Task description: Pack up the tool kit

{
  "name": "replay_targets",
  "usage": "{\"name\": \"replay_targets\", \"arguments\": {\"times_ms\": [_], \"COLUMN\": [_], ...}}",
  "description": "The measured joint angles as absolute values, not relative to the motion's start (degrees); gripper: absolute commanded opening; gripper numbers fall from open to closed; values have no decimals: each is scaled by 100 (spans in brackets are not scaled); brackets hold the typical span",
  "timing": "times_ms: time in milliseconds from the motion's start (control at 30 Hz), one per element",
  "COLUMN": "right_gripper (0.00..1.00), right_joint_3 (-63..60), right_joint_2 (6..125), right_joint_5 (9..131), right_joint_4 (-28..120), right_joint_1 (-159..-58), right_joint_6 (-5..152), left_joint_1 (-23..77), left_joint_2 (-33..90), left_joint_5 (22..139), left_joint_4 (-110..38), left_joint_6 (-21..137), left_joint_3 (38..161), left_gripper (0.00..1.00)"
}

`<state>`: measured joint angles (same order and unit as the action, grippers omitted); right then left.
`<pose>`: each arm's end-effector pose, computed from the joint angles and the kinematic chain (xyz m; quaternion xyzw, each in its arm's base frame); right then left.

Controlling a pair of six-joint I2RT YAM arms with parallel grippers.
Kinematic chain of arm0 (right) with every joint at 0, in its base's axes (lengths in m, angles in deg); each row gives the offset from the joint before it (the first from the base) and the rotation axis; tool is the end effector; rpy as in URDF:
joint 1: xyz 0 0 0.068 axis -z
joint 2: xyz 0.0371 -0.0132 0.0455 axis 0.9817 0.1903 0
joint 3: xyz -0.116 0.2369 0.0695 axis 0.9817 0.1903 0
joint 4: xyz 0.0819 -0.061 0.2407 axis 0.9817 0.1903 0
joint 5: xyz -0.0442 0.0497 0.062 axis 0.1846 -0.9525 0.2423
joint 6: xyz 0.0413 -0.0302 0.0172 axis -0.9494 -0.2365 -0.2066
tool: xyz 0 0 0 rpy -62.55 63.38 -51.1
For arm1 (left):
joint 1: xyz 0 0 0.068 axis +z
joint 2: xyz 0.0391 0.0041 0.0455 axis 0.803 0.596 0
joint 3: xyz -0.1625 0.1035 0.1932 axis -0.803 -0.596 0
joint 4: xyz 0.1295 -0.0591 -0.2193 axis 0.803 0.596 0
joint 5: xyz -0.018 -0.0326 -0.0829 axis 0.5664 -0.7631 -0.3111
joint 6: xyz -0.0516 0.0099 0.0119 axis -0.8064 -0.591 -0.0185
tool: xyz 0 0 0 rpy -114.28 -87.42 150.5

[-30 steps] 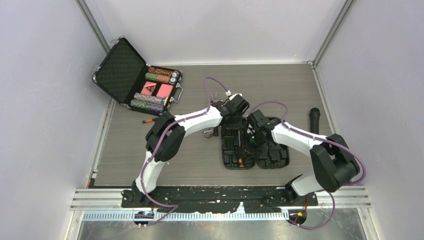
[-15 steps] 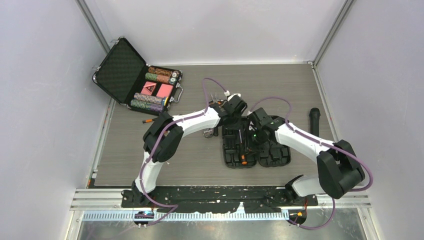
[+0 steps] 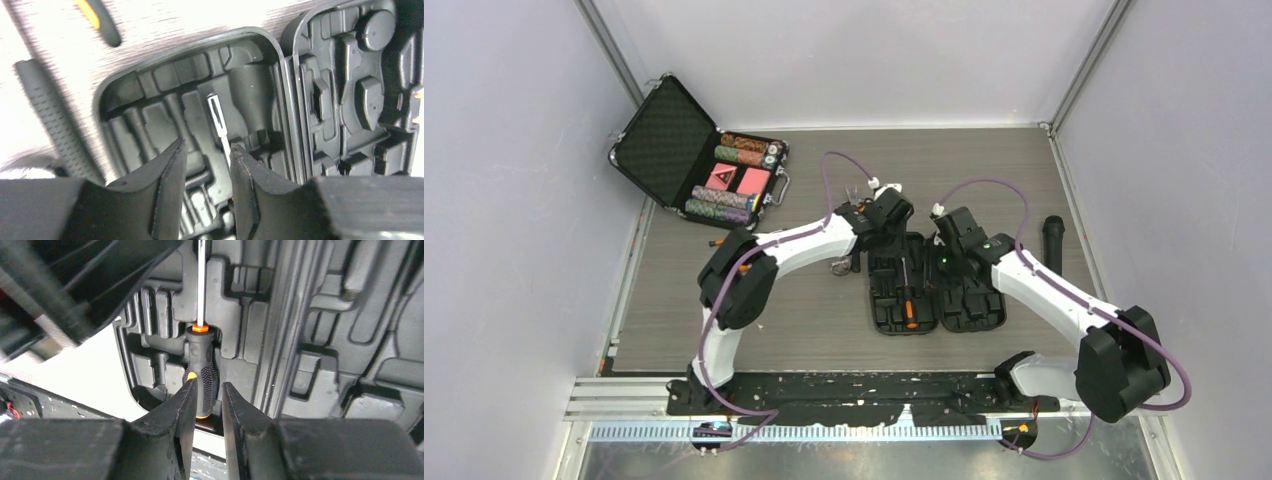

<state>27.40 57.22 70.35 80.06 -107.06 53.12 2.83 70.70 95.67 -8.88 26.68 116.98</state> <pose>0.2104 0.1172 0.2173 -0.0229 0.9653 0.1722 0.1951 0.2910 -0.3476 0.1985 0.0452 0.9457 -0.1923 0.2582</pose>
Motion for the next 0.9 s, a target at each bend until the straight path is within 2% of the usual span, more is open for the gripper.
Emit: {"name": "replay_targets", "arguments": {"times_ms": [200,267,467,767,900], "right_gripper": [28,28,27,27,27], "right_joint_3": [2712,2576,2587,3654,3910], "right_joint_2": [5619,5698,5849,5849,5770], "right_joint_5": [7027,7003,6616,6198,6115], "right_joint_4": [7919,7871,7407,7160,6830], "right_joint_1": [-10223,-10083,-10055,-10457,-10577], "right_joint_6": [5517,5596,5653,5519,5309], "left_joint_1": [313,298,79,-41,-32], "left_joint_2": [5608,5038,4122,4618,4780], "left_joint_5": [9814,9869,9860,9722,9646], "left_joint_4": [-1148,-1290,-1716,-1788,-1826], "left_joint_6": [2693,2703,2644,2452,2435], "left_joint_3": [10538,10116,9010,8385,8385], "left_gripper": [58,59,59,56,46]}}
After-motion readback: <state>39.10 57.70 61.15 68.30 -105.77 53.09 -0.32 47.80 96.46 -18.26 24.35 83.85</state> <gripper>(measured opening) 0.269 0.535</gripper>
